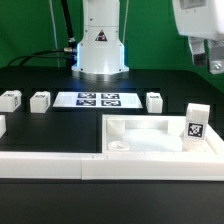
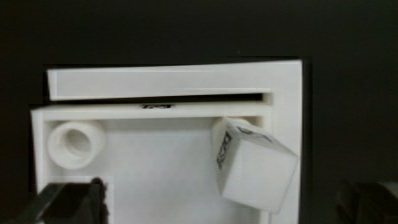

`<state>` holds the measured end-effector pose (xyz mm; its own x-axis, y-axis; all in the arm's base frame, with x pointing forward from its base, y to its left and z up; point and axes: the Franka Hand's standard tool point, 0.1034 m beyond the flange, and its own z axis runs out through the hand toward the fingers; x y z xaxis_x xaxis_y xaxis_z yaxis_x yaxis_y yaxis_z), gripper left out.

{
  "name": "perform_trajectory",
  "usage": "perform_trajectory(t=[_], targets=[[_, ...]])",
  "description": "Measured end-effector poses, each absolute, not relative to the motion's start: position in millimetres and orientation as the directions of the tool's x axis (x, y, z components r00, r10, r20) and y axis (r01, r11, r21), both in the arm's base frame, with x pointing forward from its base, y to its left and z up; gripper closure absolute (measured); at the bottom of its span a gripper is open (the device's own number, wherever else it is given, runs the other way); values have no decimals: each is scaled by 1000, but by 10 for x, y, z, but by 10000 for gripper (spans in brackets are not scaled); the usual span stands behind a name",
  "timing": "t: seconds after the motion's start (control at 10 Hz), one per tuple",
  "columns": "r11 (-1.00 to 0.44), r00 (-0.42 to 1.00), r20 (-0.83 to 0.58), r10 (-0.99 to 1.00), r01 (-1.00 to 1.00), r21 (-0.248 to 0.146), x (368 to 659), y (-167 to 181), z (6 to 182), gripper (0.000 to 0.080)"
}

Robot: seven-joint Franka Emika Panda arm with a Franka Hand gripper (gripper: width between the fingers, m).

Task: Assemble square table

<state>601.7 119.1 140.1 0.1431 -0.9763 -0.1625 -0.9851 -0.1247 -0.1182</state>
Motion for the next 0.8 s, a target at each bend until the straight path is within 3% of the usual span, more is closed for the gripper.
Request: perform_trajectory(t=[0.2, 0.3, 0.4, 0.6, 0.8], targets=[[-240, 260, -148, -954, -961, -135, 6007, 1198, 1393, 150], [-429, 450, -106, -886, -886, -174, 5911, 1236, 1319, 150], [-497, 516, -82, -852, -849, -180, 5692, 1230, 1171, 150], [-624, 634, -38, -773, -769, -142, 5260, 1359, 869, 150], [-712, 721, -9, -692, -685, -157, 5363, 1308, 928, 150]])
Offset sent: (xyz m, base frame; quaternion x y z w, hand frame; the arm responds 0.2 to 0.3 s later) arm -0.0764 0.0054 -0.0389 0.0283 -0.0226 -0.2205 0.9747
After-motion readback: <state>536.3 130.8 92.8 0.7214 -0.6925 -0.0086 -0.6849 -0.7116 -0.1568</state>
